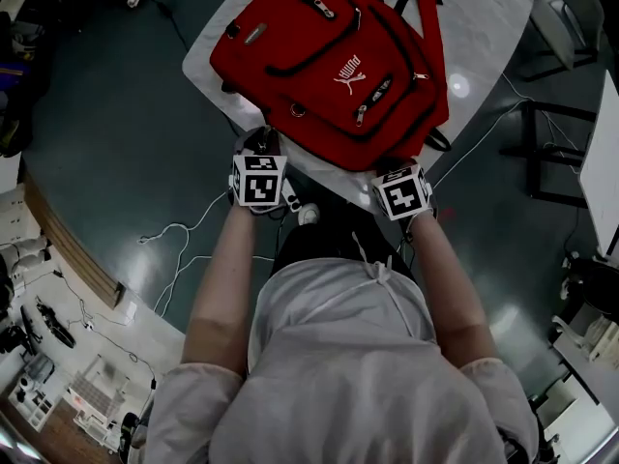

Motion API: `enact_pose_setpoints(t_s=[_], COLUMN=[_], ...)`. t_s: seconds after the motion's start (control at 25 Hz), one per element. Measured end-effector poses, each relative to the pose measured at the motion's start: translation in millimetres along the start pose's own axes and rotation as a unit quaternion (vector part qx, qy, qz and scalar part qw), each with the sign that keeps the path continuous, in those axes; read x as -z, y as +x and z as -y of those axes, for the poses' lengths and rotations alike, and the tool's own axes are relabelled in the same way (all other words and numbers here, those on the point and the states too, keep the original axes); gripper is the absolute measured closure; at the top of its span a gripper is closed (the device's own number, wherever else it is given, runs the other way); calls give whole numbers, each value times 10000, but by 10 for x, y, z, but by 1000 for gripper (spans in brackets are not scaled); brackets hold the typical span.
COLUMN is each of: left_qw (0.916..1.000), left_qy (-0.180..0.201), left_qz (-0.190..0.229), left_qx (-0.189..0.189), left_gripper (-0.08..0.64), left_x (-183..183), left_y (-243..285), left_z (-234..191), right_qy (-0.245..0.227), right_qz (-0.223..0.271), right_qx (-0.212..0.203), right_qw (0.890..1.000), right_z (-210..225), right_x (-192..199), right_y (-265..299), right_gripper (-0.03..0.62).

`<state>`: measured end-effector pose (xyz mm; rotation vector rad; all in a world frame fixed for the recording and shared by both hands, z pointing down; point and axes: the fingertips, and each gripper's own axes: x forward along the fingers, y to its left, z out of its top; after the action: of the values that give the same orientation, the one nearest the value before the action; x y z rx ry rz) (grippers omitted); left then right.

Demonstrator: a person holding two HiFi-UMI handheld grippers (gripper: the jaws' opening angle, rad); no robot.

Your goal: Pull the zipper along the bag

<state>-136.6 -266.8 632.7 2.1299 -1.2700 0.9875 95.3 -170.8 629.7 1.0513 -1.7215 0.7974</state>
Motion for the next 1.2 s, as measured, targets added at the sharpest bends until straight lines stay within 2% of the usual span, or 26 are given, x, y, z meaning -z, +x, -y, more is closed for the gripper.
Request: enact_pose_setpoints(t_s=[0.04,0.08,0.32,0.48,0.56,0.68,0.84,1.04,1.2], left_qw=[10000,9998,9952,9891,9857,9802,9703,9478,9313], left_qy=[-77,-153,-500,-628,-562,-313,-127,-39,124], left_qz=[38,83,839,1298,1537,1896,2282,3074,3554], left_qx=[16,52,67,297,407,474,797,849,788], left_gripper=[466,371,367,368,376,446,520,538,540], left_x=[6,-1,-364,-657,-851,-1159,-1522,-2093,-2408], left_y=[-18,-51,-459,-741,-872,-1118,-1398,-1830,-2178], left_z=[7,19,100,276,392,558,766,846,928], right_qy=[37,64,79,41,-23,46,80,-253,-332], right_qz=[13,15,43,719,1166,1886,2708,3646,4071], right_qx=[-18,-29,19,196,274,299,252,401,281], right_qw=[10000,10000,10000,9972,9928,9816,9623,9300,9123], right_z=[8,22,46,35,66,85,58,19,-66], right_x=[10,27,19,-320,-549,-883,-1282,-1753,-1906], right_y=[10,23,-127,-517,-740,-1127,-1630,-2243,-2592], right_gripper=[565,565,565,565,565,565,565,565,565])
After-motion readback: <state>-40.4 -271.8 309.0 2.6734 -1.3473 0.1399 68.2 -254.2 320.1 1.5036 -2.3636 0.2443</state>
